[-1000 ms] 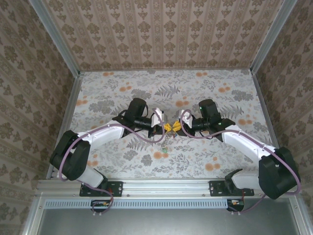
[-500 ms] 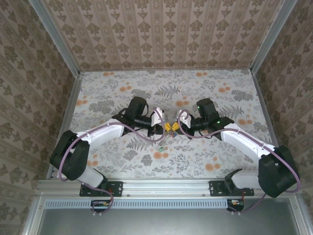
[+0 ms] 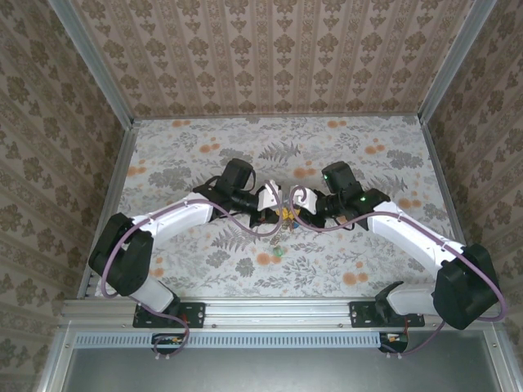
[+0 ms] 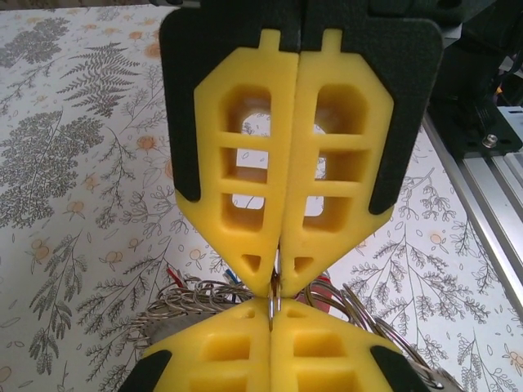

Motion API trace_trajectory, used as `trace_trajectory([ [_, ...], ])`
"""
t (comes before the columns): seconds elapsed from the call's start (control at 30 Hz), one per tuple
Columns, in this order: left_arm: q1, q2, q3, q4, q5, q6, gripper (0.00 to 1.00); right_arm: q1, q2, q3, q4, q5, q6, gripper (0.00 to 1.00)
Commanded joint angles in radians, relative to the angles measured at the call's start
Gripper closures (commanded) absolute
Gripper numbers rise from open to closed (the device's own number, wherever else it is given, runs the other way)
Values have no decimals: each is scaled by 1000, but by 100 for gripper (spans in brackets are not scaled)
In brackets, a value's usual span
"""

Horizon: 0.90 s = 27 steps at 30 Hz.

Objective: Put the keys on the keyring

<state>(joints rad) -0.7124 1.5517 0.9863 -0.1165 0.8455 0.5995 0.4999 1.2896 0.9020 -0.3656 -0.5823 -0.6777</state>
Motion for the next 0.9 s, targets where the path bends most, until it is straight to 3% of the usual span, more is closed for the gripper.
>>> trace_trajectory([
  [0.0,11,-7,-39,109,57,-61,100,5,-45,-31,101,-63,1,89],
  [0.2,30,-38,-85,250,151,-136,100,-22,-37,-126,233,-94,53,81],
  [0.37,42,-44,-101,313,189,-178,100,-51,-28,-156,291,-123,86,82],
  [0.67,52,-41,-103,344,226,-208,100,-78,-28,-187,409,-178,148,94],
  [0.87,51,-48,-97,286,169,-180,98,-77,-31,-141,340,-173,124,100],
])
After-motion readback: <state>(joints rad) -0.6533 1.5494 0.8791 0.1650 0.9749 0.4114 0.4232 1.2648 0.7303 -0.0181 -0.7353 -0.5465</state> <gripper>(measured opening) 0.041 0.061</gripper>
